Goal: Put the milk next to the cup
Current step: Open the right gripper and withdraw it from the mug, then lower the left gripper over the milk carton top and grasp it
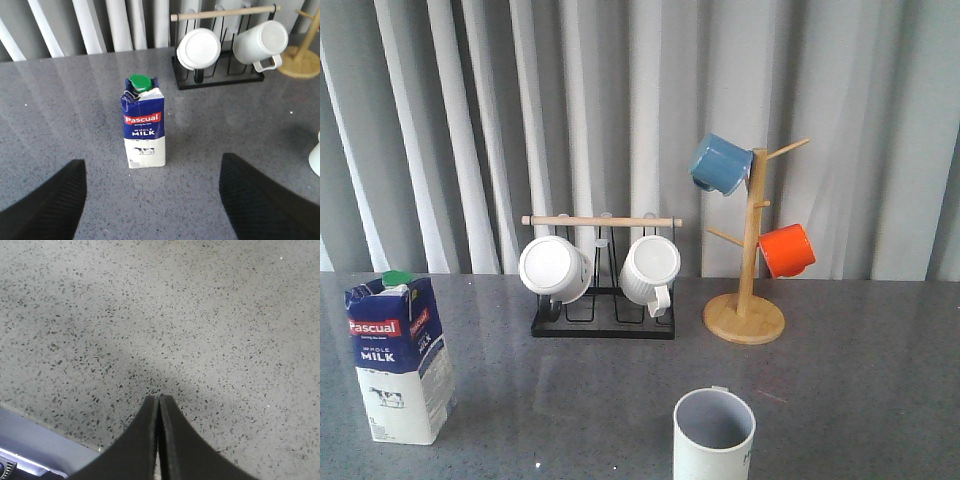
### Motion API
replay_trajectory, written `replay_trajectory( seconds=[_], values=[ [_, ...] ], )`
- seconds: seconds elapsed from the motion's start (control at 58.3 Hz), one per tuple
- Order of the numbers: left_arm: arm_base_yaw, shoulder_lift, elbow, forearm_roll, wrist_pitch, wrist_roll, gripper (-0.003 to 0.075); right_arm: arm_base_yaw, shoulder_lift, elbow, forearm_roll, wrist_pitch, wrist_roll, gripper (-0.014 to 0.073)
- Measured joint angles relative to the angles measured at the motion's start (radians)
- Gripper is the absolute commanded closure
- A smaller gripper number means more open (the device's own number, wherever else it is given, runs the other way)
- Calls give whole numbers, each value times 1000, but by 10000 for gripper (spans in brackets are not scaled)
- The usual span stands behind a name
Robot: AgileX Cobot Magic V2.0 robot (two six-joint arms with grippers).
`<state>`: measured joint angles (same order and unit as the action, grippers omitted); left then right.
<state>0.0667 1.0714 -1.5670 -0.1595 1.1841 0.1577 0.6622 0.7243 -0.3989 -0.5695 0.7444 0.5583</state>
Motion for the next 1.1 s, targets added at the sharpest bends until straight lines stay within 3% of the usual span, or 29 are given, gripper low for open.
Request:
replay_trajectory(
  seconds=[0.103,0.429,1.098],
  values=[
    [0,107,-116,-1,70,4,185,0,0,0,0,-1,3,602],
    [0,351,-347,-87,89,-18,185,0,0,0,0,-11,22,602],
    [0,424,-375,-94,65,-35,185,0,0,0,0,-11,25,602]
  ],
)
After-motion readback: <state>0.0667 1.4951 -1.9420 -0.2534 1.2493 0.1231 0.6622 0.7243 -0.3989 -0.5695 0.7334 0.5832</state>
